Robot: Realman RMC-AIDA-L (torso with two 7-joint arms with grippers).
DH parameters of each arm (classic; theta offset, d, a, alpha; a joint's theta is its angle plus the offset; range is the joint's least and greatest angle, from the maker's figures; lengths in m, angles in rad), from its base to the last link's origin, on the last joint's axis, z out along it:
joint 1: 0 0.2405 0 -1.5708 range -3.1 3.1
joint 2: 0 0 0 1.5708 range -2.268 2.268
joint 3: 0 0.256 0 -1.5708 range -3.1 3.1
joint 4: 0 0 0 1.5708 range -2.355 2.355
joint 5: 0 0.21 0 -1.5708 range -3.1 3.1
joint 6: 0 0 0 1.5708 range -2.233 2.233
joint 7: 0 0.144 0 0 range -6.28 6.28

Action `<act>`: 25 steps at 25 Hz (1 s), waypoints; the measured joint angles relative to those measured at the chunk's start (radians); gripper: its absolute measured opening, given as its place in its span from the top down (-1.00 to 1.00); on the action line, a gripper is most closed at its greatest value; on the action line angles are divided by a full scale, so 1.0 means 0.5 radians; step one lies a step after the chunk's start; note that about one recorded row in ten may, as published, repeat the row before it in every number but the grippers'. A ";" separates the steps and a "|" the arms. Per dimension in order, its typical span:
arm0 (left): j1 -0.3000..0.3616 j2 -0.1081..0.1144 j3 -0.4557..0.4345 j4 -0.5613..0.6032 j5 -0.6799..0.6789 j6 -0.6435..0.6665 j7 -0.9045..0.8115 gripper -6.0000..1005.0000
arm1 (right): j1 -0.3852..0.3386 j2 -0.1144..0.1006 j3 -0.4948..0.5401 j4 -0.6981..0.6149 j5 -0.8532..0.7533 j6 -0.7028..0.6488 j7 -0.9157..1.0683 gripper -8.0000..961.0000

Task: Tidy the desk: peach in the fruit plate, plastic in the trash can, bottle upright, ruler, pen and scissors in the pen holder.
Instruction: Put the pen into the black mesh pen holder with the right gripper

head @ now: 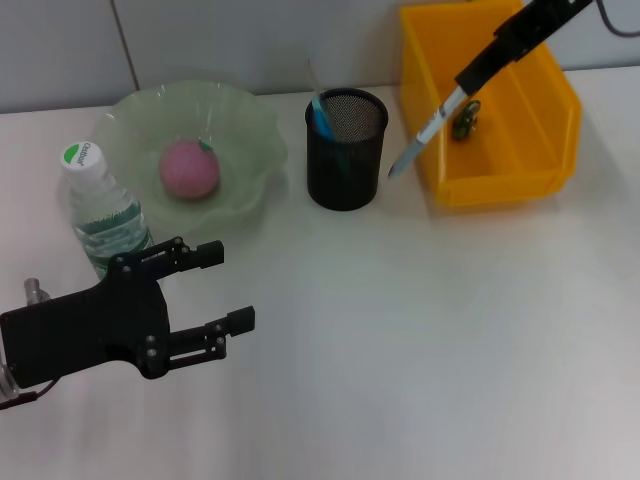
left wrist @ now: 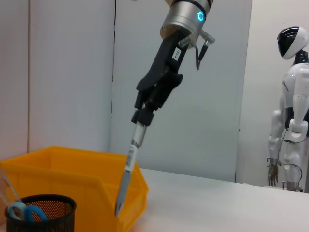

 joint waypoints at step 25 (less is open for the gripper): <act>0.005 -0.009 0.000 -0.003 -0.016 0.092 -0.033 -0.57 | 0.094 -0.009 0.184 -0.096 -0.154 0.069 0.002 0.70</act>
